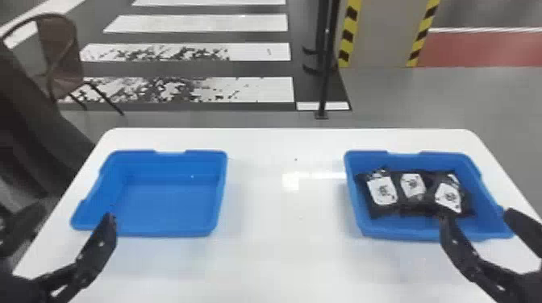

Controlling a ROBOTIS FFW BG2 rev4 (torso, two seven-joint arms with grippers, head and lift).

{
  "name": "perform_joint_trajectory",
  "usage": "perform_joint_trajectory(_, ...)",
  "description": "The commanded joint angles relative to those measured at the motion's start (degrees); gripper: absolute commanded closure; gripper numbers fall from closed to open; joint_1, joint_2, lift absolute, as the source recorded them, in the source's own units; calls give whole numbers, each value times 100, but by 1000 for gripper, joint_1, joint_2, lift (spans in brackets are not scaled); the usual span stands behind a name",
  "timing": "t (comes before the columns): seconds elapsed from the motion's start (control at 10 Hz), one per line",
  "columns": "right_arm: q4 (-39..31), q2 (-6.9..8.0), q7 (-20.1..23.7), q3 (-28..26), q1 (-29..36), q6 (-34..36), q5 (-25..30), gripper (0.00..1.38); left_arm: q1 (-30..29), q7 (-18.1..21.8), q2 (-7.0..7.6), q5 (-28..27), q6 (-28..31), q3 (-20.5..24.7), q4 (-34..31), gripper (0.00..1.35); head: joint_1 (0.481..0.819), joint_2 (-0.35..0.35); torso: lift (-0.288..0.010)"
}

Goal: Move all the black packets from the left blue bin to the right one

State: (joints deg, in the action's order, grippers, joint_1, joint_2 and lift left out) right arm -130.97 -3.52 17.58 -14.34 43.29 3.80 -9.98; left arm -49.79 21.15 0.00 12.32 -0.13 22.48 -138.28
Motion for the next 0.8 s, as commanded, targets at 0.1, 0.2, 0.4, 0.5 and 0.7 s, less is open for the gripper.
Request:
perform_joint_trajectory(0.1, -494, 202, -9, 17, 705, -254, 61, 171, -182, -6, -15, -169, -634, -249, 504, 150, 695, 65, -140)
perform_joint_trajectory(0.2, -438, 193, -9, 17, 775, -338, 84, 171, -55, -6, -15, -44, -859, -363, 926, 150, 695, 66, -140)
perform_joint_trajectory(0.4, -213, 193, -9, 120, 649, -380, 16, 171, 142, -6, -15, 13, -915, -489, 1151, 151, 695, 64, -140)
perform_joint_trajectory(0.5, -157, 193, -1, 165, 578, -408, 4, 171, 212, 3, -15, 59, -803, -603, 1151, 154, 695, 64, -140)
perform_joint_trajectory(0.7, -101, 193, -1, 188, 536, -408, -19, 171, 240, -6, -15, 128, -662, -683, 1151, 154, 695, 47, -140)
